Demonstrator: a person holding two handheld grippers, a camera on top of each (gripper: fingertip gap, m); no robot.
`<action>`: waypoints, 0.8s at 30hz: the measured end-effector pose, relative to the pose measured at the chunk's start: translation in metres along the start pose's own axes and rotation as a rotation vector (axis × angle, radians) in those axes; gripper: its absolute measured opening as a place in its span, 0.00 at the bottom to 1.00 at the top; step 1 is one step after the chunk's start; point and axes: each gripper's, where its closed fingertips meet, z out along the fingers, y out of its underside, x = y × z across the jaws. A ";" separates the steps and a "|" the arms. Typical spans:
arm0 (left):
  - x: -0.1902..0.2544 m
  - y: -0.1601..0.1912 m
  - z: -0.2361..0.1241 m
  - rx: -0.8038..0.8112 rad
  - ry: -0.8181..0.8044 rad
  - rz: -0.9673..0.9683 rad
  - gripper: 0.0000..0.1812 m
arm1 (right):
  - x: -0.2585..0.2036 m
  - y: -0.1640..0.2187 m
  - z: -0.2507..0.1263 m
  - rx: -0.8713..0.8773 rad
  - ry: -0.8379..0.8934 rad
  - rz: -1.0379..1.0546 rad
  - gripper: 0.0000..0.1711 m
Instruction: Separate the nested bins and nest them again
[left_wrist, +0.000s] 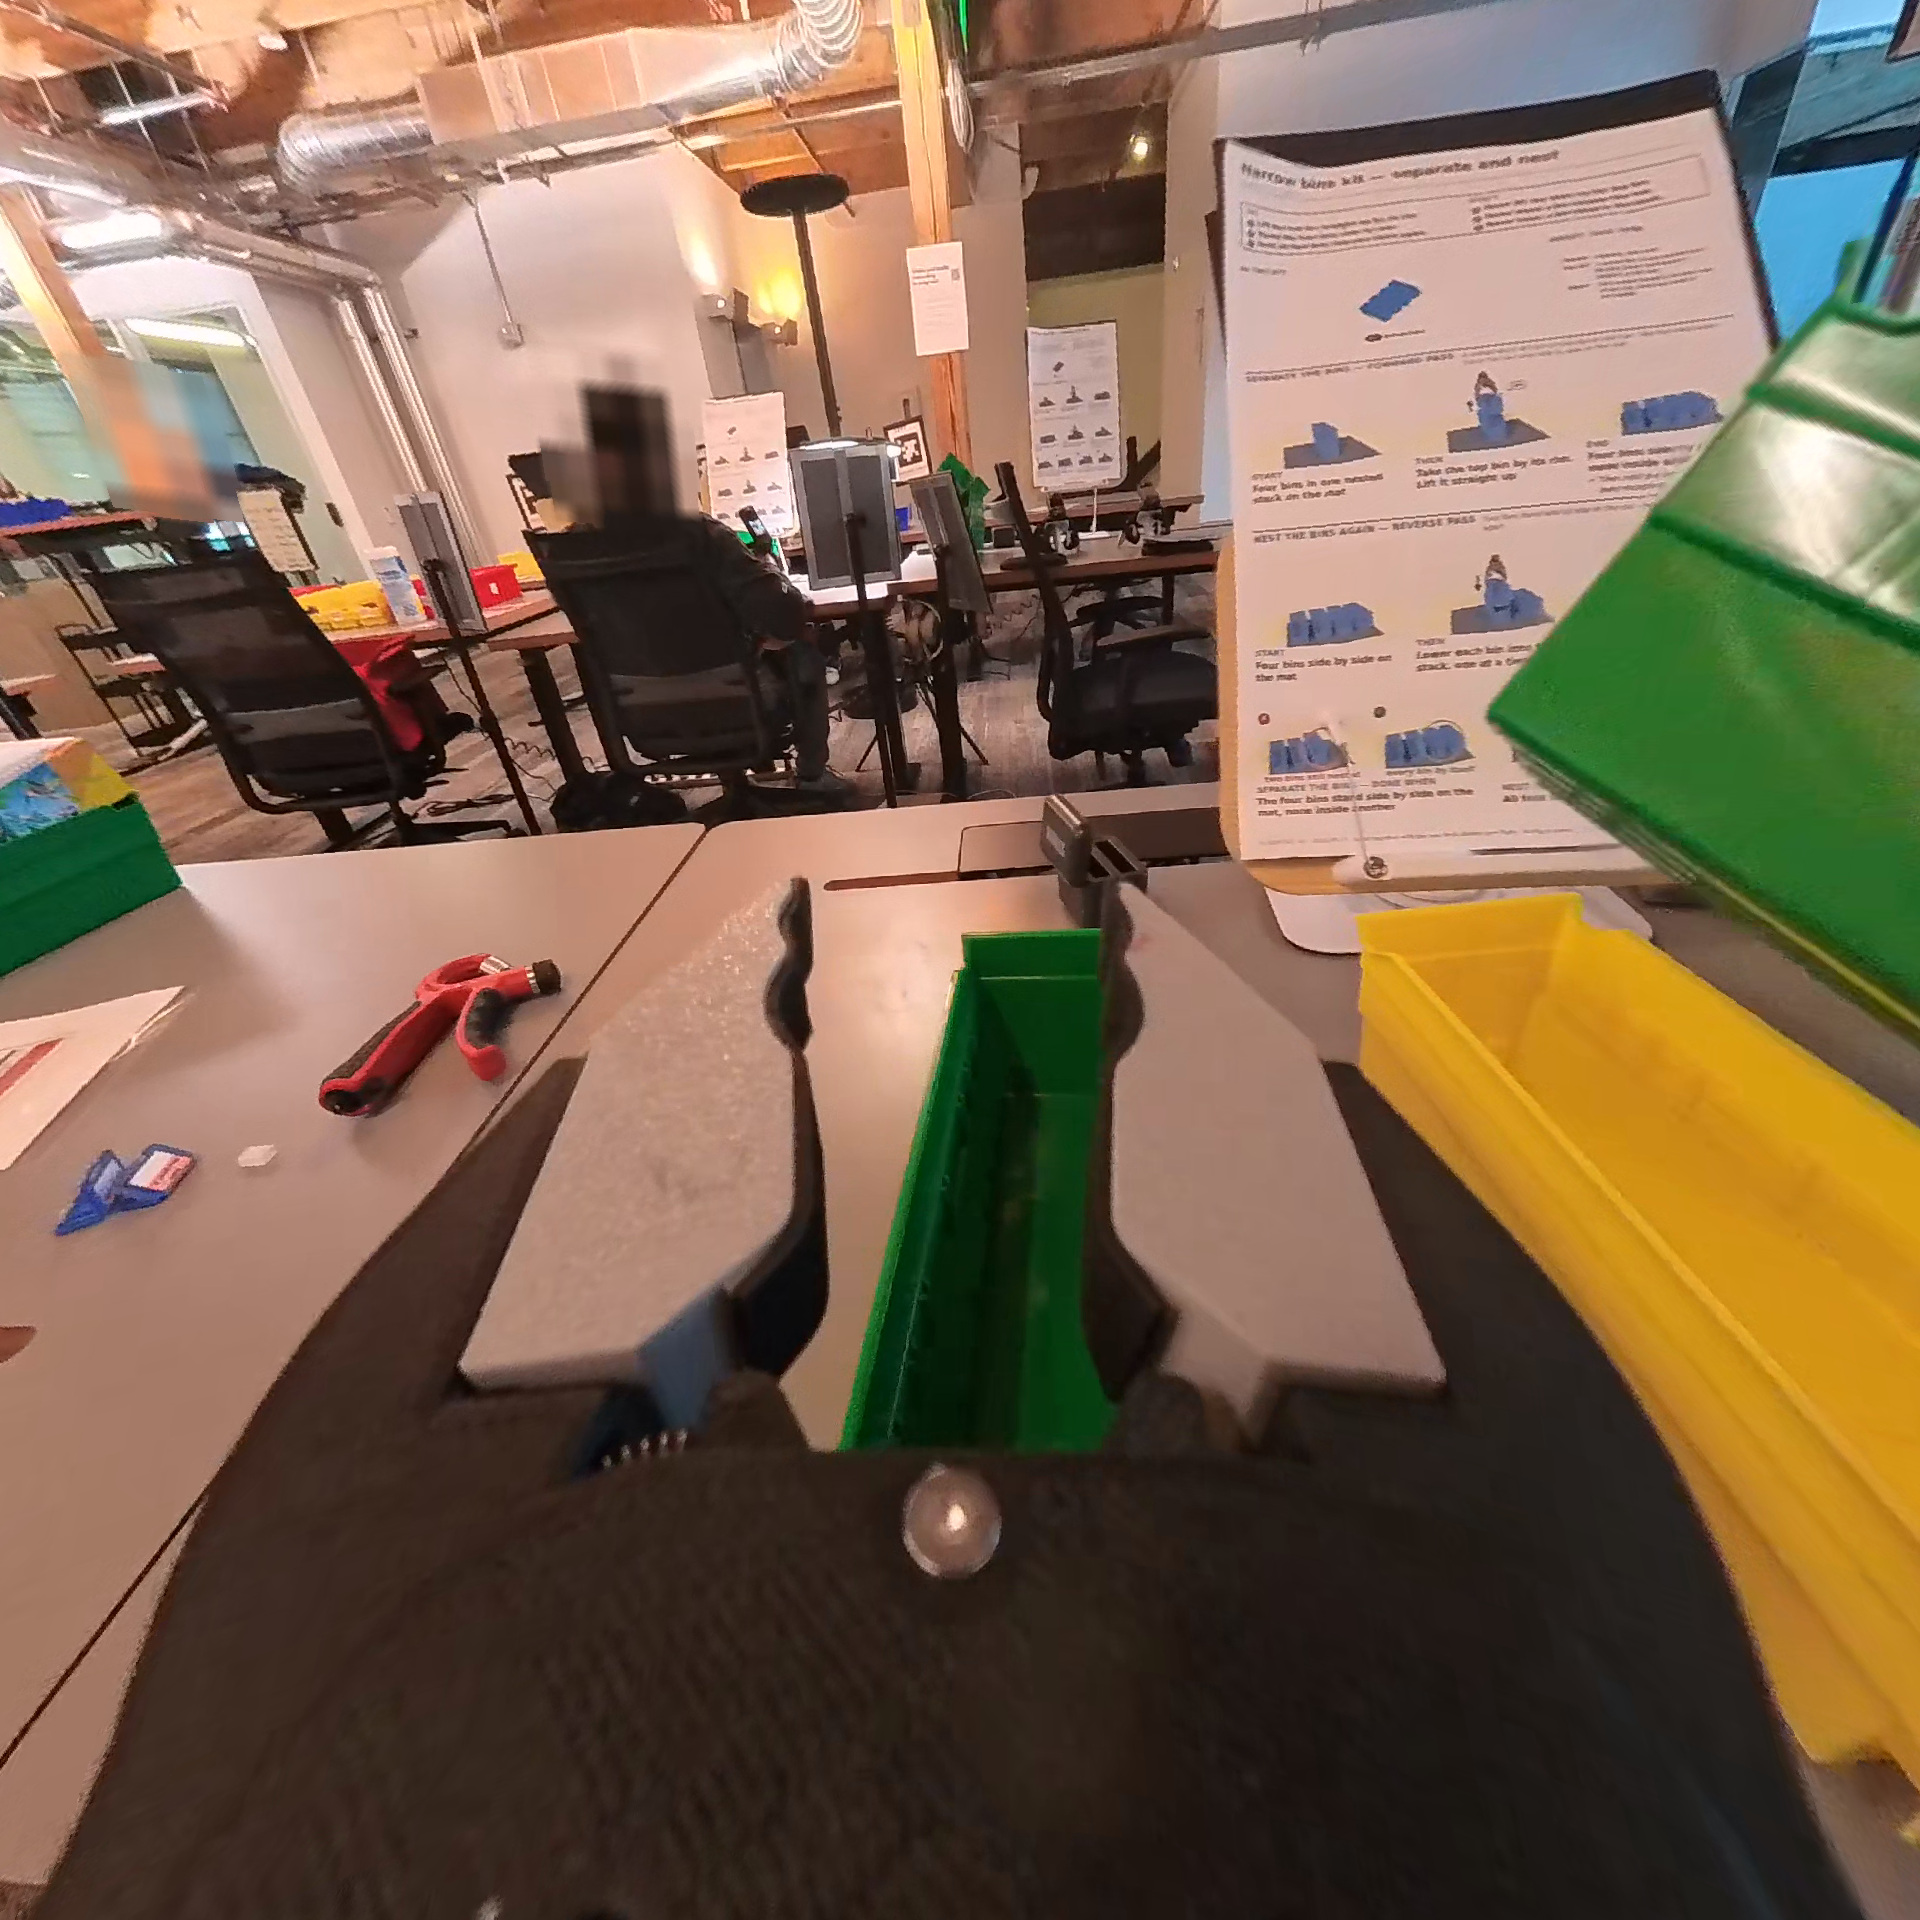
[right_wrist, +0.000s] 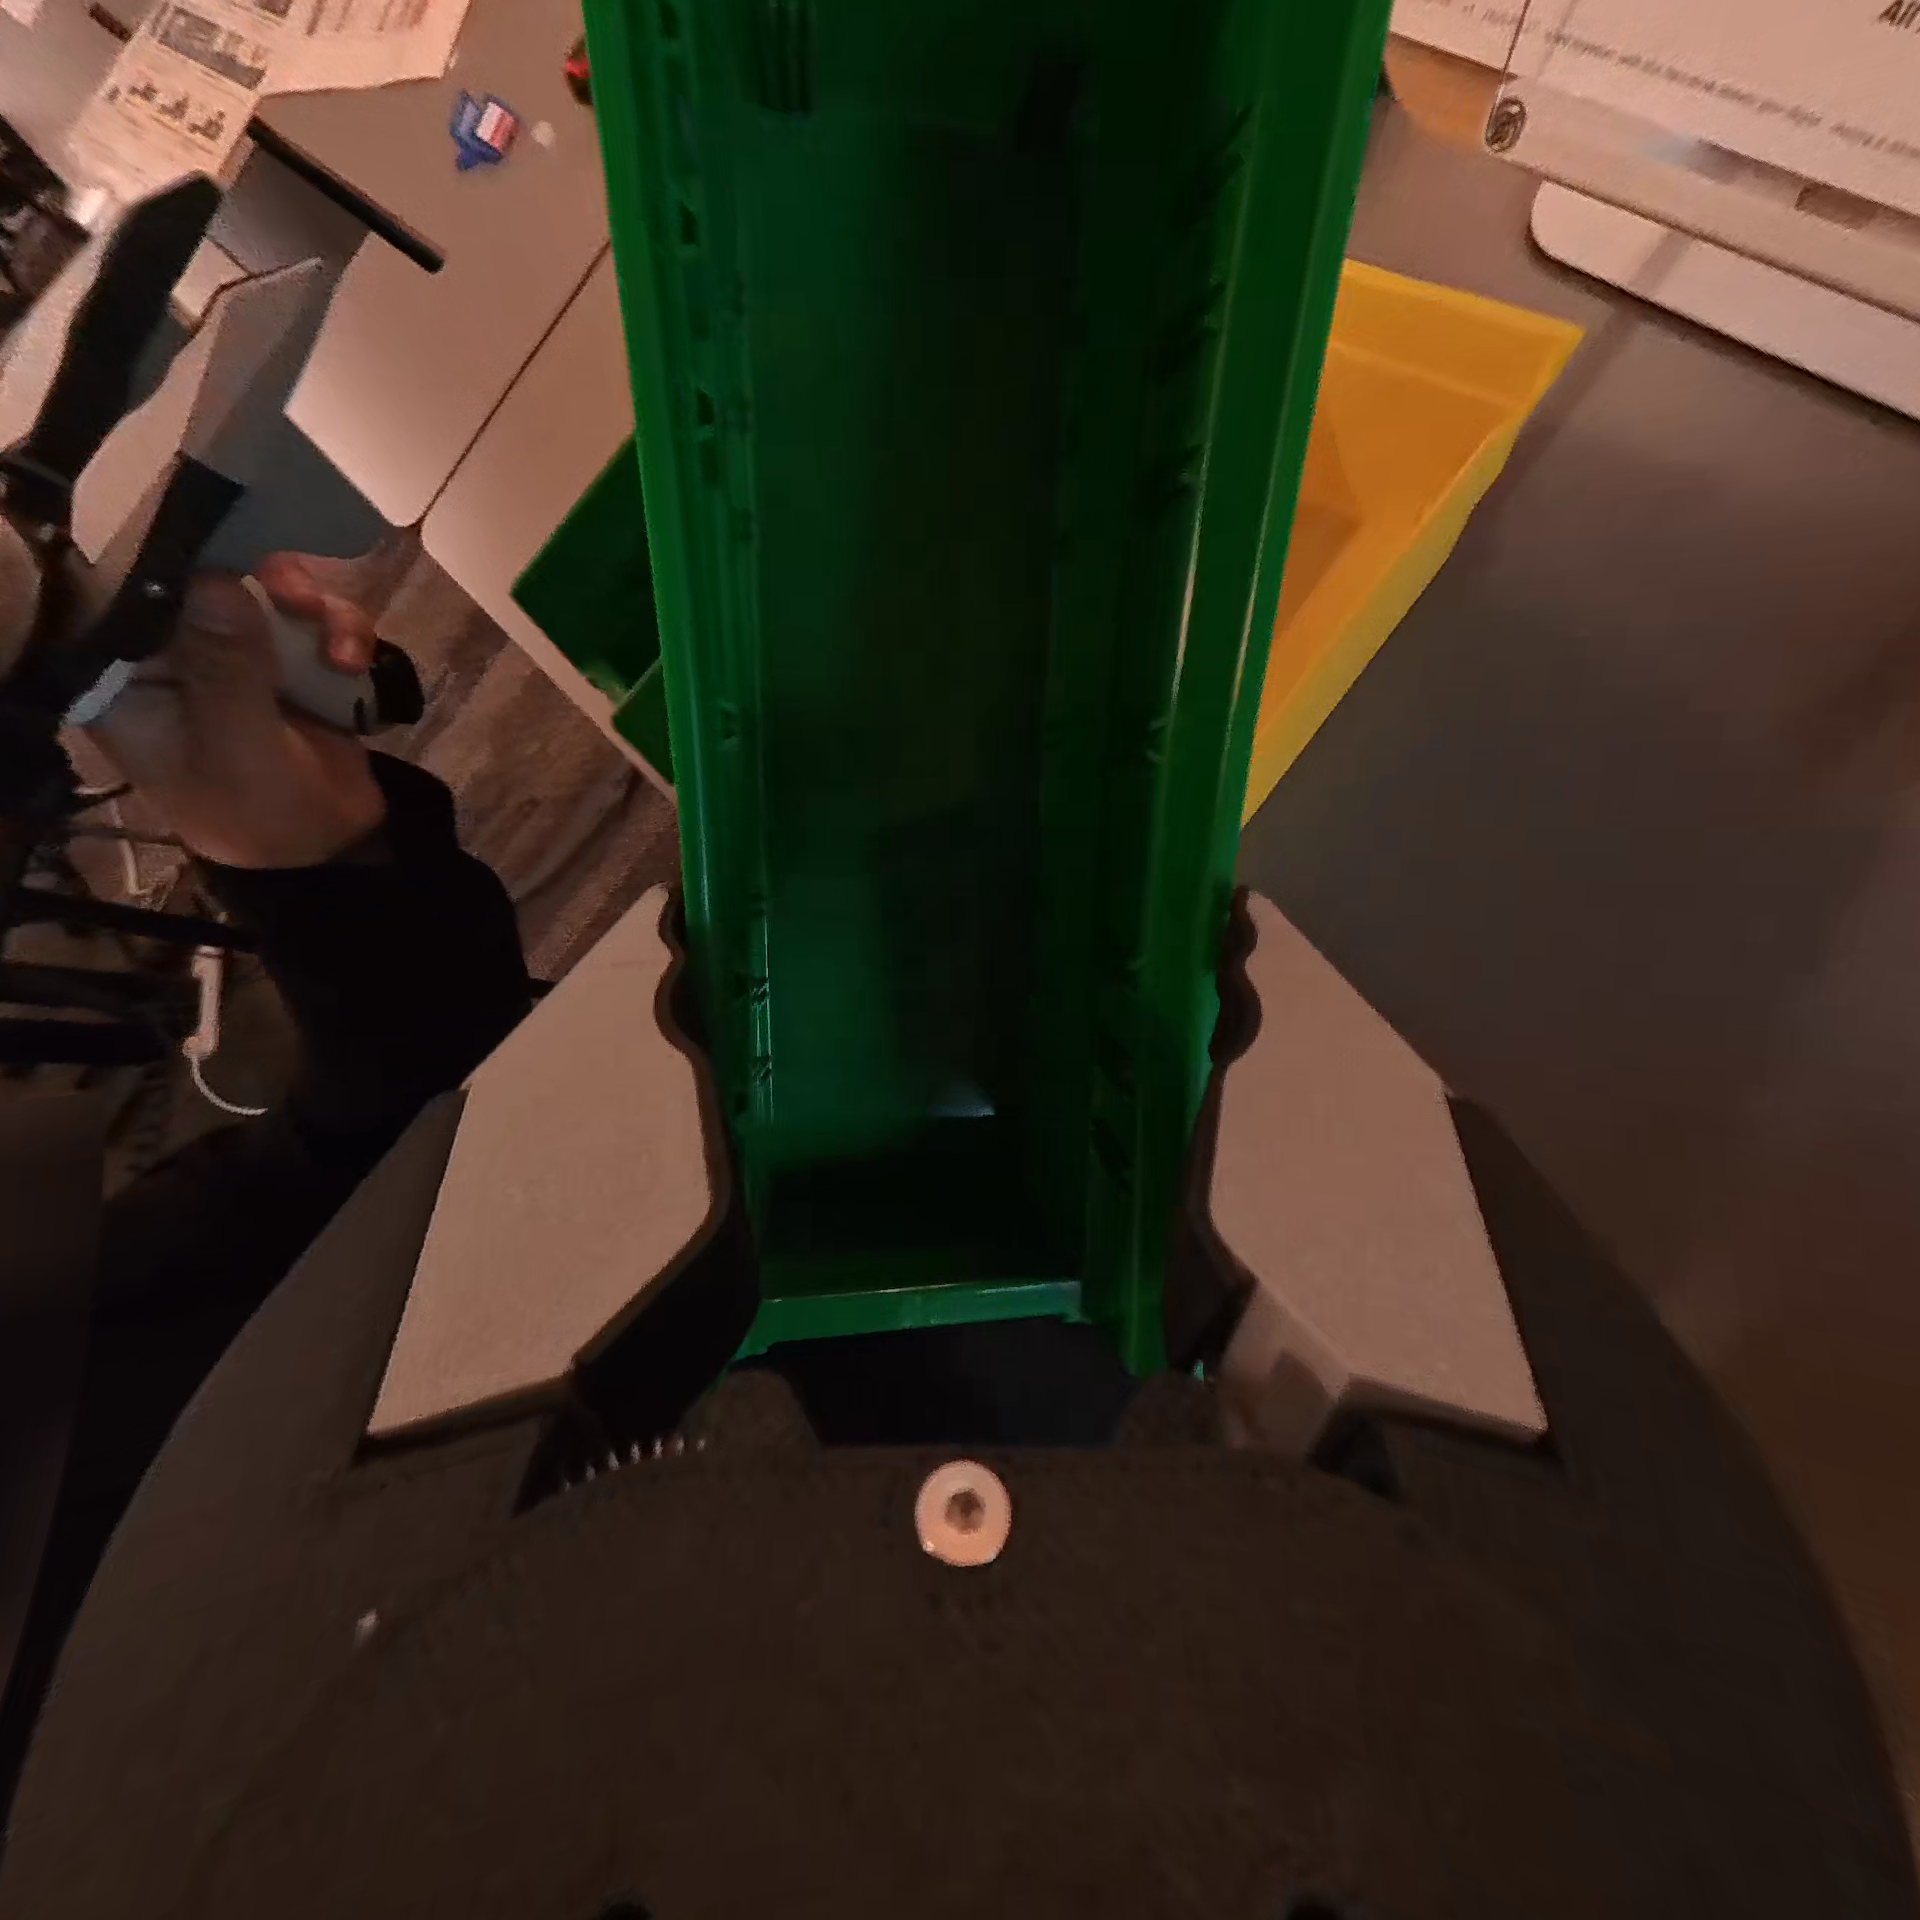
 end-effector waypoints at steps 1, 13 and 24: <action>0.000 0.001 0.001 -0.007 0.000 0.001 0.30 | 0.003 0.000 0.004 -0.003 0.016 0.010 0.58; 0.027 0.014 0.008 -0.054 0.051 0.066 0.30 | 0.011 -0.023 0.021 0.002 0.111 0.091 0.56; 0.022 0.011 0.006 -0.045 0.056 0.045 0.30 | 0.022 -0.022 0.059 0.021 0.139 0.247 0.58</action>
